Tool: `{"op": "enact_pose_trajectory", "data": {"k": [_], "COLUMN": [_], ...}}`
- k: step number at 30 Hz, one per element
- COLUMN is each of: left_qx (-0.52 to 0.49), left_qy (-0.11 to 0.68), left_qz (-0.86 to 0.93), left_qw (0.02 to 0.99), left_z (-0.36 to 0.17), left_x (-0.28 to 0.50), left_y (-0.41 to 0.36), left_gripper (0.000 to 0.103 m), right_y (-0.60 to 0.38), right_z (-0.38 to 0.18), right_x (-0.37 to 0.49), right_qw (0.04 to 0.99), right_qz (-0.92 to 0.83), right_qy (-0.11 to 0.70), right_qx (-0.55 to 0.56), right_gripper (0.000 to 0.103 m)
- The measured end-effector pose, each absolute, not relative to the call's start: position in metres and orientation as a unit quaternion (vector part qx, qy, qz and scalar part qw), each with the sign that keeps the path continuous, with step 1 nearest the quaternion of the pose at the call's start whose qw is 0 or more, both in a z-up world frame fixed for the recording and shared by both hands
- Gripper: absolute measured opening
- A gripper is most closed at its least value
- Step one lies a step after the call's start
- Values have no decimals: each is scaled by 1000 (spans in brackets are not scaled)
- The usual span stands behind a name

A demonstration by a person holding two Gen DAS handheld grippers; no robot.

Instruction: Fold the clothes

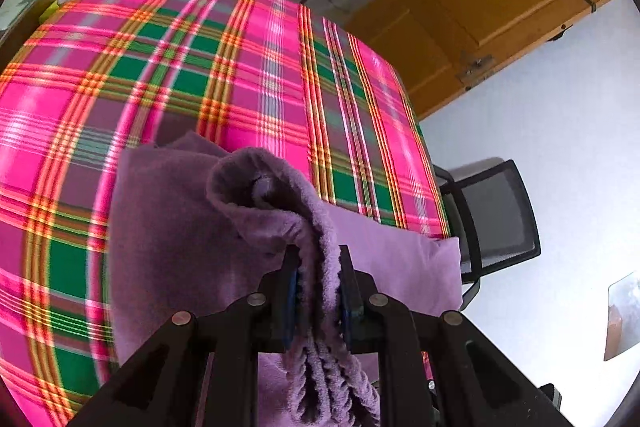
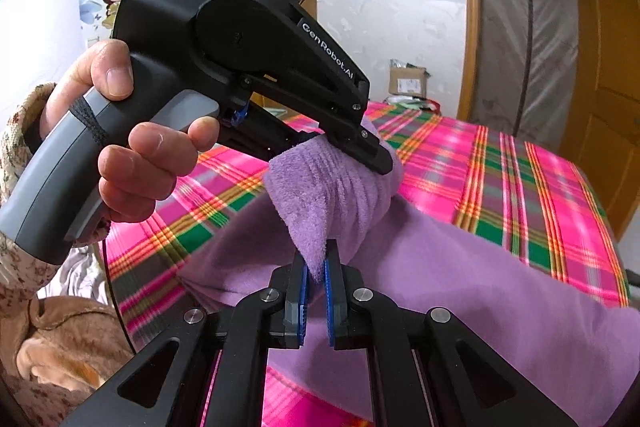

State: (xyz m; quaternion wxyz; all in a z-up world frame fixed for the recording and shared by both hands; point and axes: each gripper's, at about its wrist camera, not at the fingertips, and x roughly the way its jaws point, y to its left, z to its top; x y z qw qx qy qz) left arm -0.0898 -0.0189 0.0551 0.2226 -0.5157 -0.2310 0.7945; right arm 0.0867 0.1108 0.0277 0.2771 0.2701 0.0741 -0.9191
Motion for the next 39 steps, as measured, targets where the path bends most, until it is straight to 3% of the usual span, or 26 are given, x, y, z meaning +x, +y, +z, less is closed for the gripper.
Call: {"op": "enact_pose_trajectory", "data": {"k": [13, 15, 19, 22, 25, 30, 33, 39], "left_qx": [-539, -543, -550, -551, -553, -556, -557, -556], "left_qy": [-227, -226, -230, -230, -227, -222, -219, -209], "left_qz": [784, 781, 774, 774, 774, 774, 774, 781], "left_qw": [208, 208, 212, 210, 209, 207, 207, 195], "left_z": [31, 29, 26, 28, 28, 28, 28, 32], "left_x": [-86, -85, -85, -84, -83, -82, -81, -79], "left_y": [5, 9, 16, 18, 22, 27, 31, 37], "left_gripper": [21, 22, 27, 30, 32, 34, 34, 35], "right_y": [128, 131, 141, 154, 165, 179, 182, 186], "right_z": [-2, -5, -8, -10, -11, -11, -12, -13], "right_x": [77, 76, 74, 74, 70, 61, 56, 47], "right_qw": [279, 278, 277, 301, 324, 339, 349, 370], "right_qz": [-905, -904, -904, -896, -886, -875, -867, -850], "right_qy": [66, 66, 57, 26, -12, -58, -73, -111], "right_qx": [315, 319, 322, 325, 333, 342, 348, 359], "right_gripper": [10, 12, 27, 28, 37, 39, 54, 55]}}
